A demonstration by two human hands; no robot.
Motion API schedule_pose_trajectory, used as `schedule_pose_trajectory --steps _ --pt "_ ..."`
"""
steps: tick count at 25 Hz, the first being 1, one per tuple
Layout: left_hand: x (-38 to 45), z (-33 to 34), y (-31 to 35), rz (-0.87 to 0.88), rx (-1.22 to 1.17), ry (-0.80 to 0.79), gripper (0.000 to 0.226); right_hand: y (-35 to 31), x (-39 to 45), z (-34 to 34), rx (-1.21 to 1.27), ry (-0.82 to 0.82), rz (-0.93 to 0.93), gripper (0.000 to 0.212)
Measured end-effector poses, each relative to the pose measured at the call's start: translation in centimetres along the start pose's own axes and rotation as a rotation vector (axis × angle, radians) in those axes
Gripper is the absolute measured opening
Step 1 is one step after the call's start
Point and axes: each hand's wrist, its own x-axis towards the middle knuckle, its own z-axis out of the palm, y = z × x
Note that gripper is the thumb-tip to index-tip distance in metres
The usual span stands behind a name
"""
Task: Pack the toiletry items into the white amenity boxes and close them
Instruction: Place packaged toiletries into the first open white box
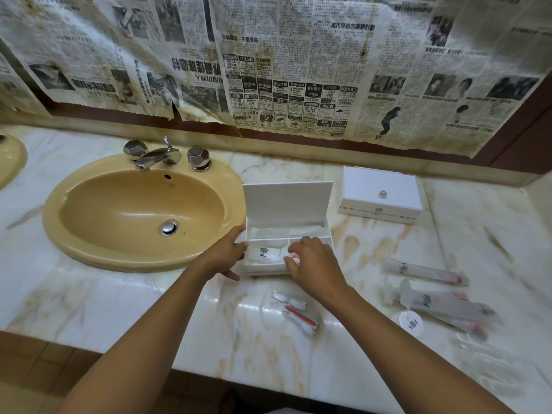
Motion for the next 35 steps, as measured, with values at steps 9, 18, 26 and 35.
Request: schedule_pose_trajectory --steps 9,18,26,35 --pt "-0.2 0.3 0.1 0.007 0.006 0.02 0.05 -1.1 -3.0 2.1 -0.051 -0.28 -0.012 0.021" --pt "-0.2 0.4 0.1 0.006 0.0 0.028 0.05 -0.7 -3.9 3.4 -0.107 -0.394 -0.019 0.021" --pt "0.0 0.3 -0.1 0.007 0.007 0.024 0.05 -1.0 -2.9 2.1 -0.006 -0.274 0.02 0.023" --pt "0.1 0.2 -0.2 0.002 0.006 0.019 0.05 -0.3 1.2 -2.3 0.068 0.005 0.022 0.028"
